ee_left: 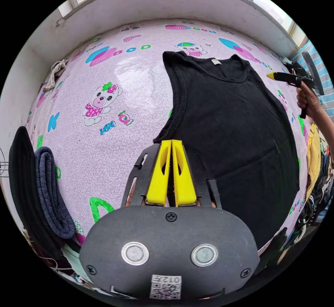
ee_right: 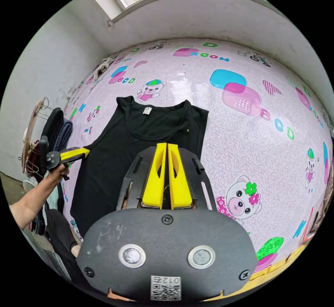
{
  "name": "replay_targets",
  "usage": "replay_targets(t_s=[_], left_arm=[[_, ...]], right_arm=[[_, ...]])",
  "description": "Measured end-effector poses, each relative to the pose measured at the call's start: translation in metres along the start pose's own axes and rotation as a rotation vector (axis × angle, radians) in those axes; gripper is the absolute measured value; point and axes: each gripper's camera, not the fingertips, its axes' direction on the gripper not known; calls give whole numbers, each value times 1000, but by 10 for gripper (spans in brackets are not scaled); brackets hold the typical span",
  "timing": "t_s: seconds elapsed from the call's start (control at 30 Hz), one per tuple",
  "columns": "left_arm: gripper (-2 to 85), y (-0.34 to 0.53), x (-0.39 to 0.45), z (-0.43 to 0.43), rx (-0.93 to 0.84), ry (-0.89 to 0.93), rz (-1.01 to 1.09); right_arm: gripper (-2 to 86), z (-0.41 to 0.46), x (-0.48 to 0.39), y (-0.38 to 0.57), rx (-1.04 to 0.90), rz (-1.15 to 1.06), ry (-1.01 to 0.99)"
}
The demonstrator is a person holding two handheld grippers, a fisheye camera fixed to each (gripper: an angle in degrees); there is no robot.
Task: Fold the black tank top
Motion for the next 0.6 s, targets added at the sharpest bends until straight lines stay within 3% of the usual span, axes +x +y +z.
replay_targets(t_s=[0.23,0.4,0.6], left_arm=[[7,11,-20,0,38,33,-9],[7,19,-31,1,71,46,-23],[7,24,-44,2,78,70,-44]], right_arm=[[46,76,-52,-144,51,-43,279],[66,128,-70,-210,-6,-58,356],[4,162,-68,-269,-37,-25,396]])
